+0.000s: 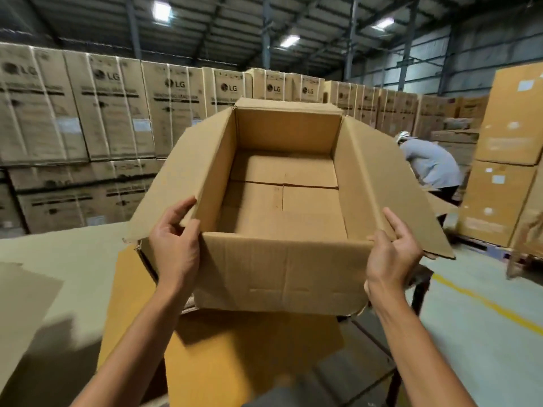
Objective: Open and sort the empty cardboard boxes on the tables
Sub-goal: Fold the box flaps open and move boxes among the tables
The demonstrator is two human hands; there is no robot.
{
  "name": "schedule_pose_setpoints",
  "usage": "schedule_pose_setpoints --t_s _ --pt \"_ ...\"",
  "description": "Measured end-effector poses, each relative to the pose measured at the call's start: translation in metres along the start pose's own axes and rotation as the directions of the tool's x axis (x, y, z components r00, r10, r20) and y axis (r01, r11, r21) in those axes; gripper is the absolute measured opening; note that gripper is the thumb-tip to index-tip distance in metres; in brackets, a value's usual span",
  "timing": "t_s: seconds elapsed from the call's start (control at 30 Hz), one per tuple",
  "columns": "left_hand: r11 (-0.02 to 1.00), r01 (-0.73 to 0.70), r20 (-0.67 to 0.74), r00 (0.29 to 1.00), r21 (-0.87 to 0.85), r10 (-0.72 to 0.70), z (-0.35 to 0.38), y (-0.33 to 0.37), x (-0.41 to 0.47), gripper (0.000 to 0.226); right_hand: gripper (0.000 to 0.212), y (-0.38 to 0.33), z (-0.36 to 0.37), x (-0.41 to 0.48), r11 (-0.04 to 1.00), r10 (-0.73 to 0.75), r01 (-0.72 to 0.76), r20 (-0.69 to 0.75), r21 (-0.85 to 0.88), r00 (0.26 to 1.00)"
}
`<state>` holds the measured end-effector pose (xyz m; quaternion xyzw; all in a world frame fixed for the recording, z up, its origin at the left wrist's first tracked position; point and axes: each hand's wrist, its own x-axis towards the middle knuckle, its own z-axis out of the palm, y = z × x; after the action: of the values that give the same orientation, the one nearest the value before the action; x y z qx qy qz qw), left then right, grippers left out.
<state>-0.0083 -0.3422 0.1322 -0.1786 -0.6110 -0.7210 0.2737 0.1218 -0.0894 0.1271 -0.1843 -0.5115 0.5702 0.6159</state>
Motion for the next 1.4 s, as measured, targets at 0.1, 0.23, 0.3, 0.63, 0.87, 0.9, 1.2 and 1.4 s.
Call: schedule_pose_setpoints --t_s 0.1,0.23,0.3,0.63,0.87,0.9,1.2,1.4 --pt "0.996 -0.024 -0.026 0.999 0.092 0.026 -0.003 -0.014 0.028 0.04 0.046 0.022 0.046 0.025 0.999 0.051 -0.051 0.126 -0.008 0.991" --pt "0.977 -0.045 -0.1 0.993 0.207 0.067 0.0 -0.034 0.063 0.034 0.027 0.055 0.103 0.051 0.995 0.094 -0.084 0.273 -0.048 0.957" --pt "0.962 -0.031 -0.133 0.989 0.27 0.07 0.003 -0.046 0.075 0.033 0.022 0.074 0.127 0.061 0.992 0.114 -0.092 0.333 -0.082 0.936" --pt "0.774 0.152 -0.173 0.983 0.615 -0.056 0.006 -0.121 0.096 0.03 0.03 0.18 0.194 0.08 0.893 0.335 -0.006 0.657 -0.449 0.676" --pt "0.413 0.338 -0.048 0.819 0.845 -0.572 -0.024 -0.212 0.083 0.037 0.025 0.255 0.201 0.064 0.701 0.566 0.224 0.72 -0.677 0.401" --pt "0.37 0.338 -0.028 0.77 0.865 -0.638 -0.024 -0.22 0.079 0.034 0.02 0.263 0.199 0.063 0.656 0.606 0.28 0.71 -0.701 0.359" --pt "0.252 0.386 -0.053 0.629 0.887 -0.776 -0.027 -0.242 0.08 0.009 0.024 0.299 0.194 0.056 0.56 0.743 0.406 0.654 -0.722 0.139" --pt "-0.002 0.033 -0.017 0.474 0.999 -0.88 -0.003 -0.197 0.111 0.029 0.023 0.242 0.193 0.073 0.369 0.688 0.715 0.692 -0.594 0.22"
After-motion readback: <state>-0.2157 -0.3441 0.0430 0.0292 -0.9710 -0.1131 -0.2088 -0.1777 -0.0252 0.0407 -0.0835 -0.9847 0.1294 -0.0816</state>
